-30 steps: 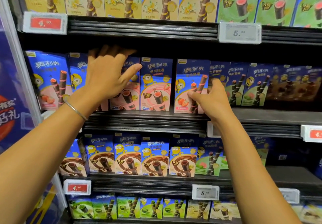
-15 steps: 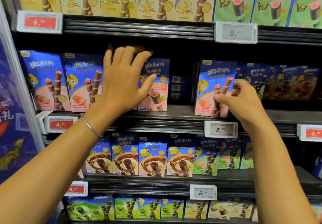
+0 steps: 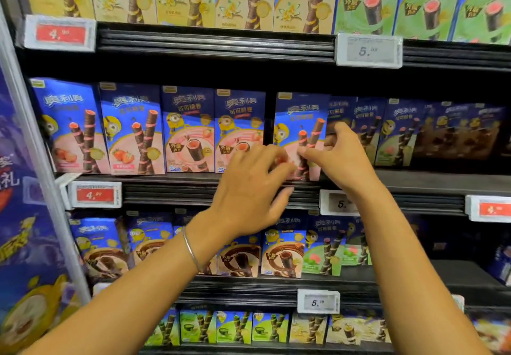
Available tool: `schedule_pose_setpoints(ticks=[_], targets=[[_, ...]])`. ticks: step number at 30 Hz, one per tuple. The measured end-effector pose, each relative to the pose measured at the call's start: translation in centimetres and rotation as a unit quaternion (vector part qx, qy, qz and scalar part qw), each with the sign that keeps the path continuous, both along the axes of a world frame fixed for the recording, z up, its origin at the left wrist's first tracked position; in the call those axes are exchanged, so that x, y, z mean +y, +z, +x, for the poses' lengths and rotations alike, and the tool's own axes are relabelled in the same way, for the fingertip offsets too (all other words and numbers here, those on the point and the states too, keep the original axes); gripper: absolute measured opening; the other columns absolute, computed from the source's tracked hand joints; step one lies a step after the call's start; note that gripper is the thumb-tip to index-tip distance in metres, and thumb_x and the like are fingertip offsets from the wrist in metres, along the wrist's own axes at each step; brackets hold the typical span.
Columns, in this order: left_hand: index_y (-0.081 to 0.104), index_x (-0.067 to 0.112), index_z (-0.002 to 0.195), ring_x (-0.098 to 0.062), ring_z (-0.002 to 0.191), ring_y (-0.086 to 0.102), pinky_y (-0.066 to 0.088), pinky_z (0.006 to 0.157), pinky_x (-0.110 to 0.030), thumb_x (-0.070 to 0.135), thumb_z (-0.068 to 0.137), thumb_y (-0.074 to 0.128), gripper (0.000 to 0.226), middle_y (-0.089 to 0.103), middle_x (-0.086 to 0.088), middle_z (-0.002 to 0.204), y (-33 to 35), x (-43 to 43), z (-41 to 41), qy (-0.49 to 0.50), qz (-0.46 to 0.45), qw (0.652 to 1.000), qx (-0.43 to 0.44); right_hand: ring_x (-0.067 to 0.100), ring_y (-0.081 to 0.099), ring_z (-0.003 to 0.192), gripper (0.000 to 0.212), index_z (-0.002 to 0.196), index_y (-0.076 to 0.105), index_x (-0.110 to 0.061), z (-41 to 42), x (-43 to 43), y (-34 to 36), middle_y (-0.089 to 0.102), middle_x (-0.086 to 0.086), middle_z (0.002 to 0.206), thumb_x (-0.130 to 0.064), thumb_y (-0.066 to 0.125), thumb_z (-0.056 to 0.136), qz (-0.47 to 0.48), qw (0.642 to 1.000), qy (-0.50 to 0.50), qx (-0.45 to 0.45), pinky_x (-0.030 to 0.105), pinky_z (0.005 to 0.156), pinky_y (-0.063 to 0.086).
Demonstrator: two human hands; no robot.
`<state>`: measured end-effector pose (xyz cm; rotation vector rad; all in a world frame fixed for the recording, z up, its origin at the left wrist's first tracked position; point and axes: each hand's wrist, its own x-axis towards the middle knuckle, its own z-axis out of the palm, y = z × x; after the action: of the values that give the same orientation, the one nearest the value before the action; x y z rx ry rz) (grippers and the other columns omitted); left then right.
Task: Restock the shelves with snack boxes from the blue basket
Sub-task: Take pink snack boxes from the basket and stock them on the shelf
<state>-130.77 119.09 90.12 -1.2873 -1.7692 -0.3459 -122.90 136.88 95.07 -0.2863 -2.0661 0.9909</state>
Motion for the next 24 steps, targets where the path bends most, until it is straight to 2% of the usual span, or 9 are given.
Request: schedule_pose_setpoints(ticks=[3,6,8,10,13,17,20,22,24], targets=[[0.065,0.016,0.130,-0.032,0.117,0.054,0.039,0.083,-0.042,0.043,0.092,0.060,0.047,0.058,-0.008,0.134,-0.8,0.5,0.6,0.005,-0.041,0.999,0.000,0.002,0.058,0.075,0.047,0.115,0.052,-0.016,0.2,0.1,0.6,0.060,-0.010,0.088,-0.026,0.083,0.081,0.012,1.000,0.007,-0.024,0.021,0.060,0.040],[0.061,0.018,0.137,-0.031,0.122,0.049,0.036,0.088,-0.043,0.049,0.093,0.057,0.053,0.054,-0.009,0.140,-1.1,0.8,0.9,0.028,-0.057,0.998,0.007,0.007,0.066,0.096,0.053,0.125,0.052,-0.021,0.7,0.2,1.5,0.067,-0.008,0.110,-0.028,0.083,0.082,0.039,0.998,0.037,-0.035,0.026,0.077,0.052],[0.061,0.018,0.138,-0.030,0.122,0.049,0.038,0.091,-0.044,0.052,0.094,0.055,0.055,0.054,-0.008,0.139,-1.3,1.0,1.1,0.032,-0.065,0.997,0.005,0.002,0.066,0.100,0.050,0.127,0.054,-0.023,0.7,0.2,2.5,0.067,-0.008,0.116,-0.030,0.080,0.085,0.035,0.998,0.053,-0.012,0.028,0.085,0.055],[0.061,0.017,0.137,-0.029,0.122,0.049,0.041,0.093,-0.046,0.054,0.096,0.053,0.055,0.054,-0.007,0.138,-1.4,1.1,1.3,0.030,-0.068,0.997,0.002,0.003,0.064,0.106,0.052,0.135,0.053,-0.023,0.4,0.2,3.7,0.065,-0.005,0.126,-0.032,0.077,0.089,0.033,0.998,0.056,0.007,0.020,0.083,0.054],[0.062,0.017,0.136,-0.027,0.121,0.050,0.042,0.094,-0.046,0.056,0.099,0.050,0.056,0.054,-0.006,0.136,-1.3,1.1,1.5,0.024,-0.065,0.998,0.000,0.007,0.054,0.122,0.064,0.150,0.045,-0.026,-0.2,0.5,5.8,0.054,-0.002,0.145,-0.034,0.072,0.093,0.095,0.995,0.037,-0.006,0.004,0.075,0.041],[0.061,0.018,0.136,-0.024,0.123,0.048,0.040,0.096,-0.043,0.062,0.101,0.042,0.060,0.054,-0.003,0.135,-1.0,1.3,1.7,0.041,-0.075,0.996,-0.016,0.016,0.065,0.112,0.046,0.136,0.061,-0.023,-0.7,1.0,7.1,0.067,0.001,0.127,-0.030,0.072,0.092,0.160,0.986,0.023,-0.038,0.032,0.091,0.055],[0.061,0.018,0.135,-0.023,0.123,0.048,0.038,0.099,-0.044,0.068,0.101,0.031,0.067,0.054,0.000,0.133,-0.9,1.5,1.8,0.070,-0.082,0.994,-0.025,0.016,0.060,0.111,0.046,0.135,0.062,-0.030,-1.2,1.2,7.7,0.065,-0.001,0.130,-0.036,0.072,0.090,0.208,0.976,-0.005,-0.062,0.025,0.077,0.046],[0.060,0.018,0.135,-0.023,0.122,0.049,0.038,0.100,-0.046,0.071,0.101,0.024,0.073,0.054,0.000,0.131,-0.8,1.6,1.8,0.090,-0.087,0.992,-0.031,0.016,0.057,0.112,0.047,0.137,0.059,-0.034,-1.6,1.0,8.1,0.062,0.000,0.135,-0.041,0.069,0.092,0.247,0.965,-0.024,-0.090,0.024,0.080,0.042],[0.060,0.017,0.134,-0.024,0.121,0.049,0.037,0.102,-0.048,0.072,0.101,0.019,0.076,0.055,0.000,0.130,-0.7,1.7,1.7,0.107,-0.092,0.989,-0.035,0.022,0.058,0.116,0.050,0.139,0.055,-0.038,-2.0,0.7,8.4,0.061,0.003,0.135,-0.048,0.066,0.092,0.288,0.948,-0.058,-0.122,0.030,0.087,0.047]])
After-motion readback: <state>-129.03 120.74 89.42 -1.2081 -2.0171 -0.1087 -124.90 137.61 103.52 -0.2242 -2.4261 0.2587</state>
